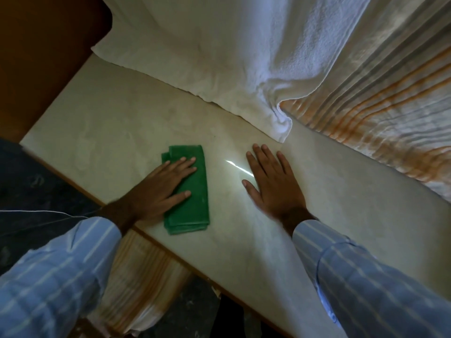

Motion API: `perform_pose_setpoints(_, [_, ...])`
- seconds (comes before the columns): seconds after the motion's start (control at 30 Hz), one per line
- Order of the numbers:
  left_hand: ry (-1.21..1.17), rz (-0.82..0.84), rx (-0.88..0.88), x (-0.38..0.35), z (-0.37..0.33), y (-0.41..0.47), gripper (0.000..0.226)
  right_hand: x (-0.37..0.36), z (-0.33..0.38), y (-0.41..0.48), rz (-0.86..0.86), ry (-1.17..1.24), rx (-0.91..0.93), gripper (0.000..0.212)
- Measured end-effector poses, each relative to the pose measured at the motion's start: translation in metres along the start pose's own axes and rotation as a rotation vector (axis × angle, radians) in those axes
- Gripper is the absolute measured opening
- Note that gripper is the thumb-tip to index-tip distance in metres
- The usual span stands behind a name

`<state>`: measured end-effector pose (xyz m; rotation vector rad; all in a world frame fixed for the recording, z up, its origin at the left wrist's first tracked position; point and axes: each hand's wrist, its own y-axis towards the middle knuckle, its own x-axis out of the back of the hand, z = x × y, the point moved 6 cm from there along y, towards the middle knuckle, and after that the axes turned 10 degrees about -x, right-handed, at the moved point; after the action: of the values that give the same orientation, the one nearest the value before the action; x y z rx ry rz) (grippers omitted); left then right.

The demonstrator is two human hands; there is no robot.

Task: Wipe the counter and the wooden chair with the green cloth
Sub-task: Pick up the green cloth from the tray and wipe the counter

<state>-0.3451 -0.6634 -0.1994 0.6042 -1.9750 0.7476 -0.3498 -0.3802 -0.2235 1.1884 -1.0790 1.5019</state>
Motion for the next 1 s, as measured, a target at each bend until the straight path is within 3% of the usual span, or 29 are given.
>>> perform_pose_setpoints(0.2, [0.063, -0.081, 0.226, 0.026, 0.0, 0.08, 0.07, 0.002, 0.0, 0.0, -0.01, 0.012, -0.001, 0.07])
perform_pose_setpoints(0.33, [0.07, -0.041, 0.146, 0.028, -0.019, 0.101, 0.071, 0.002, 0.001, 0.0, 0.005, 0.006, 0.001, 0.07])
perform_pose_setpoints(0.53, [0.038, -0.058, 0.082, 0.012, -0.026, 0.037, 0.076, 0.0, 0.001, 0.0, 0.005, -0.005, -0.001, 0.07])
perform_pose_setpoints(0.8, [0.012, -0.18, 0.419, 0.041, 0.056, 0.073, 0.072, 0.005, 0.002, -0.001, -0.022, 0.007, -0.005, 0.069])
perform_pose_setpoints(1.0, [0.109, -0.271, 0.562, 0.021, 0.033, 0.083, 0.073, 0.006, 0.001, -0.002, -0.004, 0.013, -0.004, 0.069])
